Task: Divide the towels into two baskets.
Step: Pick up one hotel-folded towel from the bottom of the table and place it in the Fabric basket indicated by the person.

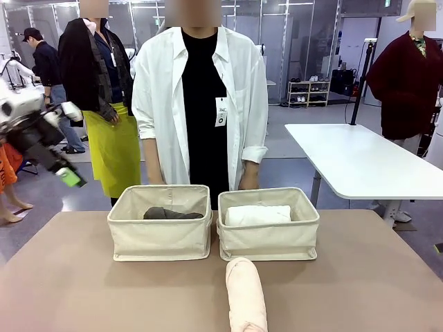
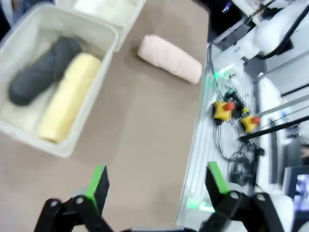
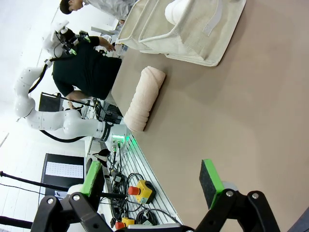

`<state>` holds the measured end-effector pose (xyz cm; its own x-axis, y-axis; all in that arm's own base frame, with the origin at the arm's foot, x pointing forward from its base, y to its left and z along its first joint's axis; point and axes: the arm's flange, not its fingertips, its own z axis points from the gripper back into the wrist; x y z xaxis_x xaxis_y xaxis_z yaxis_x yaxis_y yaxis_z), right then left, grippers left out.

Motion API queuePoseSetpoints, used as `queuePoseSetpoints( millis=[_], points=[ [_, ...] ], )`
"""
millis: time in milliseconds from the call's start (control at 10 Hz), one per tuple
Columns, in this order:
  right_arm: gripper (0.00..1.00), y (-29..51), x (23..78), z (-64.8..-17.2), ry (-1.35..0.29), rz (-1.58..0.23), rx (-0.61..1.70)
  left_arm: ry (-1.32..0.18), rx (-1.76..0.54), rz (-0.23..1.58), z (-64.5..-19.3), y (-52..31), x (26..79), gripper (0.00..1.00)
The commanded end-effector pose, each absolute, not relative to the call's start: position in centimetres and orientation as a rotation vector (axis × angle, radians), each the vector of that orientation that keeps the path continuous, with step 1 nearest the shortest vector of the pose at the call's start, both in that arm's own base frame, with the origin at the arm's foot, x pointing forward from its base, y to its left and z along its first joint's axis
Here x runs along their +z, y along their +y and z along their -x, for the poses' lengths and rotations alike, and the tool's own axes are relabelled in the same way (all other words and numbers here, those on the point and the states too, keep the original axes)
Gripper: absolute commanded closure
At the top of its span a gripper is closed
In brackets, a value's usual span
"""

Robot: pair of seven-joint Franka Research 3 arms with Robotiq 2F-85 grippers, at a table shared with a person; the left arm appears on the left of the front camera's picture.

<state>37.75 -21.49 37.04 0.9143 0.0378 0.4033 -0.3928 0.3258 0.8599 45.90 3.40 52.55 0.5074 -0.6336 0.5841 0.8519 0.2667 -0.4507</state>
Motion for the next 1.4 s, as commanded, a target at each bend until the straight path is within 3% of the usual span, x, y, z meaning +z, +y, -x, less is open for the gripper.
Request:
queuePoseSetpoints(
  millis=[0, 300, 700, 1300],
  points=[
    [0.00, -21.1, 37.0, -37.6, -0.365, -1.208, 0.289, -0.344, -0.821, 0.989, -43.4, 8.2, 50.1, 0.00],
    [0.00, -21.1, 37.0, -37.6, -0.365, -1.208, 0.289, -0.442, -0.490, 1.211, -41.0, 16.6, 44.8, 0.00],
    [0.00, -21.1, 37.0, -37.6, -0.365, -1.208, 0.289, -0.465, -0.168, 1.375, -38.4, 23.0, 38.5, 0.00],
    [0.00, -21.1, 37.0, -37.6, -0.365, -1.208, 0.289, -0.441, -0.174, 1.337, -38.0, 23.7, 37.2, 0.00]
  ],
)
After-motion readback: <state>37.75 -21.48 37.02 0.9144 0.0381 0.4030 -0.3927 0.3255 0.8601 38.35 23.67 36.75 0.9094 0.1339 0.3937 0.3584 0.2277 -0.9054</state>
